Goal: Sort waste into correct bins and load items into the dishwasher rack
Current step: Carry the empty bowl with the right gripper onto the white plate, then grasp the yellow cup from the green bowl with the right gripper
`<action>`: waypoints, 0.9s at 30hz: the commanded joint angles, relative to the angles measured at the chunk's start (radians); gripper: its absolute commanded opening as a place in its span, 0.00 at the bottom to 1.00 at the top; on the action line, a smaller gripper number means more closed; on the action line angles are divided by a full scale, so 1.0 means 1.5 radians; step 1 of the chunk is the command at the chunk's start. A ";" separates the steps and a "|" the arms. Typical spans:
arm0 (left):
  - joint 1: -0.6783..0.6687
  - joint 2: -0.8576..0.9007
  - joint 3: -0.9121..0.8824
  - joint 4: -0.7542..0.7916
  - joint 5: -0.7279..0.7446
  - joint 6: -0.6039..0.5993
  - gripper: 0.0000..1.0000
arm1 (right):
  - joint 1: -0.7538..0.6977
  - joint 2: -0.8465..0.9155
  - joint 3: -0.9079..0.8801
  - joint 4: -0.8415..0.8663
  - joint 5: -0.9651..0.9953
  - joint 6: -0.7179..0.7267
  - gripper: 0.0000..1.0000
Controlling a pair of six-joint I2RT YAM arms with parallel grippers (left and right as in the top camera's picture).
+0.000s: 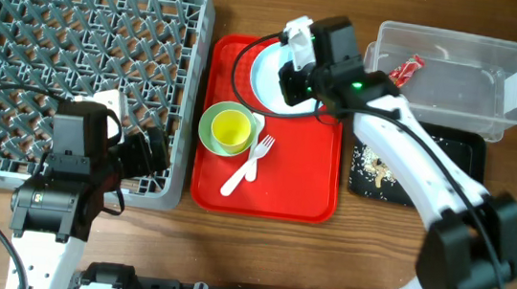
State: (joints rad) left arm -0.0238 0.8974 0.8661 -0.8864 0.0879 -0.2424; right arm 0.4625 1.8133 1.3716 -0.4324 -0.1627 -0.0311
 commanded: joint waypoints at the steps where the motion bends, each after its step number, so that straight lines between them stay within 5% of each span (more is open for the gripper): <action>1: 0.004 -0.003 0.012 0.002 0.008 -0.003 1.00 | 0.001 0.062 0.011 0.016 0.026 0.008 0.04; 7: 0.004 -0.003 0.012 0.002 0.008 -0.003 1.00 | 0.001 0.100 0.011 0.026 -0.005 0.011 0.08; 12: 0.004 -0.004 0.012 0.002 0.008 -0.003 1.00 | 0.001 0.101 0.011 0.024 -0.053 0.010 0.26; 15: 0.004 -0.003 0.012 0.002 0.008 -0.003 1.00 | 0.000 0.089 0.011 0.018 -0.111 0.011 0.46; 21: 0.004 -0.004 0.012 0.002 0.008 -0.003 1.00 | -0.006 -0.006 0.012 -0.001 -0.132 0.100 0.49; 27: 0.004 -0.004 0.012 0.002 0.008 -0.003 1.00 | 0.028 -0.072 0.012 -0.105 -0.147 0.129 0.64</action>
State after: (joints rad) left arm -0.0238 0.8974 0.8661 -0.8864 0.0879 -0.2424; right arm 0.4641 1.7420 1.3724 -0.5198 -0.3458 0.1089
